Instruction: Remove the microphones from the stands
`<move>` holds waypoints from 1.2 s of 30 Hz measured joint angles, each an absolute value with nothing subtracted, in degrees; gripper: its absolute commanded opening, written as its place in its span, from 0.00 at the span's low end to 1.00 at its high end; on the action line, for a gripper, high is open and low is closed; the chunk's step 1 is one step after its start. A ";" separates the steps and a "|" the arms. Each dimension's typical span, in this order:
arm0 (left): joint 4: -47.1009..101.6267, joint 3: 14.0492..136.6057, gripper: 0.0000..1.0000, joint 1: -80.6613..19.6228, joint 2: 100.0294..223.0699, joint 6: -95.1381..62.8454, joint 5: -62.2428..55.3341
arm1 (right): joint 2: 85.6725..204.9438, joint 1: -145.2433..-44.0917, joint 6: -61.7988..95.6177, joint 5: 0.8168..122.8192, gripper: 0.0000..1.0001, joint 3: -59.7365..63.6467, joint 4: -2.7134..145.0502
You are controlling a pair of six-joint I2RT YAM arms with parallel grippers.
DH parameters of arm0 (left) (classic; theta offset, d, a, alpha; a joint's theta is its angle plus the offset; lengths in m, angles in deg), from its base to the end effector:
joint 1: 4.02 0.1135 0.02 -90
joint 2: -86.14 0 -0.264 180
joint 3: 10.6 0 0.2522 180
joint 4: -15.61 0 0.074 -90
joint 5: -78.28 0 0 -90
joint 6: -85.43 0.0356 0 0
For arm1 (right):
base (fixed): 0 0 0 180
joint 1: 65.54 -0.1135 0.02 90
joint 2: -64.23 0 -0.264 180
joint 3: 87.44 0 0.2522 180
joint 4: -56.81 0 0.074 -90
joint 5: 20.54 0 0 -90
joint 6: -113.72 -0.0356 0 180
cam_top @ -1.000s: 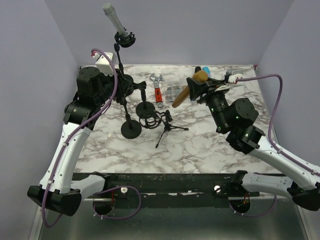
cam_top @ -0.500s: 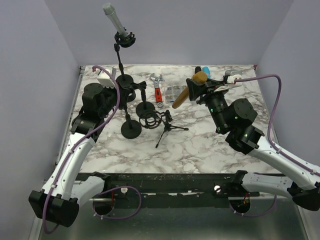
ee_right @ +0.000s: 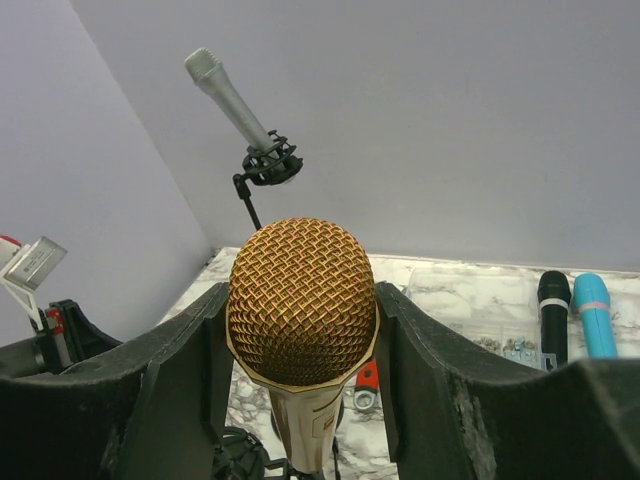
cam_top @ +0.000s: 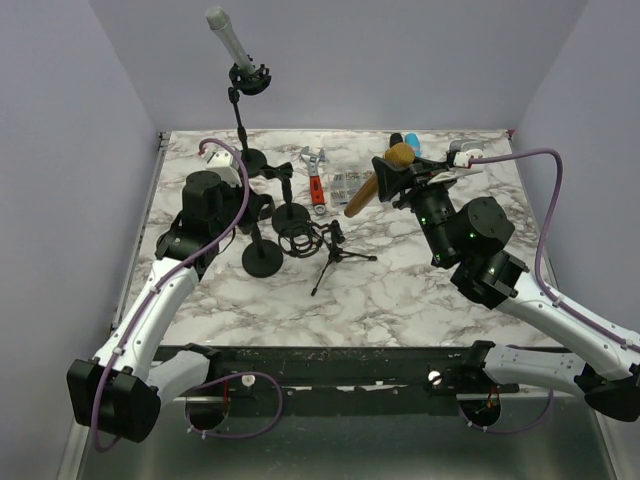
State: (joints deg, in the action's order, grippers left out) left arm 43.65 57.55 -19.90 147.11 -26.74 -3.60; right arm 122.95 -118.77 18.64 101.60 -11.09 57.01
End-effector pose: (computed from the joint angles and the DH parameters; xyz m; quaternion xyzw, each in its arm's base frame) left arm 0.2335 -0.0717 0.3370 -0.0049 0.8223 -0.2396 0.5161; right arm 0.1484 0.1670 0.4467 -0.0283 0.6102 0.2343 0.7563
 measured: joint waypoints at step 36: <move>49.27 63.69 0.98 -19.90 132.43 -20.49 0.82 | 140.56 -103.04 20.48 126.17 0.01 -10.61 82.17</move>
